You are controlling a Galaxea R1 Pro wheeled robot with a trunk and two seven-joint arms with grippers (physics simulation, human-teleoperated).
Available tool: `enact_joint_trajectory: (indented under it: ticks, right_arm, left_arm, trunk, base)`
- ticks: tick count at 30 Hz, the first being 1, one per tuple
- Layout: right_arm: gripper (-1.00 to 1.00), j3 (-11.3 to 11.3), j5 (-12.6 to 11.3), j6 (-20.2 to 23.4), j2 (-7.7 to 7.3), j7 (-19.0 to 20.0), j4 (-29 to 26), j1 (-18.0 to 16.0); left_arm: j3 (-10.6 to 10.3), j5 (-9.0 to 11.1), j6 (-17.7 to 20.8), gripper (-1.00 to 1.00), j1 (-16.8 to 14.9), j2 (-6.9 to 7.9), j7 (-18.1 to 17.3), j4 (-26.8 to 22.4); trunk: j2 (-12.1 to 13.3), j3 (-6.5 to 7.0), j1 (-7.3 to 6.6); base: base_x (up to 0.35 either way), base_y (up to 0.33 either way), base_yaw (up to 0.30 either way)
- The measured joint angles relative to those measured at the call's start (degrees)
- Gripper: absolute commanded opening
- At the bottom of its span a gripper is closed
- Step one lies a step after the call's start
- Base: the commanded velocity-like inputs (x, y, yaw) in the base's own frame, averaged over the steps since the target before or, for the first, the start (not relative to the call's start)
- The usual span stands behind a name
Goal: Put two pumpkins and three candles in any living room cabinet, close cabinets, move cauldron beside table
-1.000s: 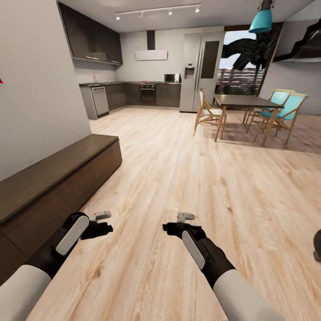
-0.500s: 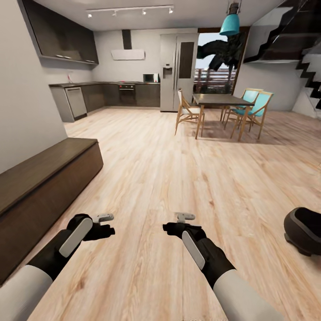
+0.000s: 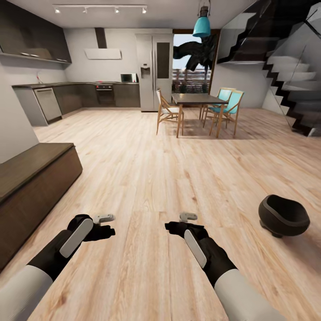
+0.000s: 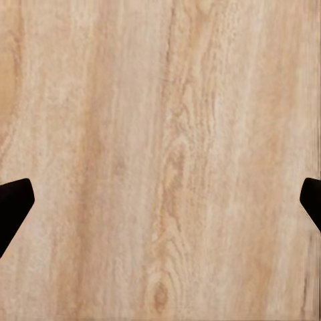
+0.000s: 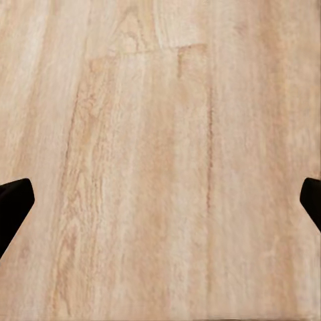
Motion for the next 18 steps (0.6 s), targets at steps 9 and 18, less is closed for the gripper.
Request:
enact_joint_trajectory:
  ticks: [9, 18]
  right_arm:
    - [1.0, -0.6, 0.0, 0.0, -0.02, 0.0, 0.0, 0.0]
    - [1.0, -0.8, 0.0, 0.0, -0.02, 0.0, 0.0, 0.0]
  left_arm:
    - [0.0, 0.0, 0.0, 1.0, 0.0, 0.0, 0.0, 0.1]
    - [-0.2, 0.0, 0.0, 1.0, 0.0, 0.0, 0.0, 0.2]
  trunk:
    - [0.0, 0.0, 0.0]
    - [0.0, 0.0, 0.0]
  base:
    - [0.0, 0.0, -0.29]
    - [0.0, 0.0, -0.29]
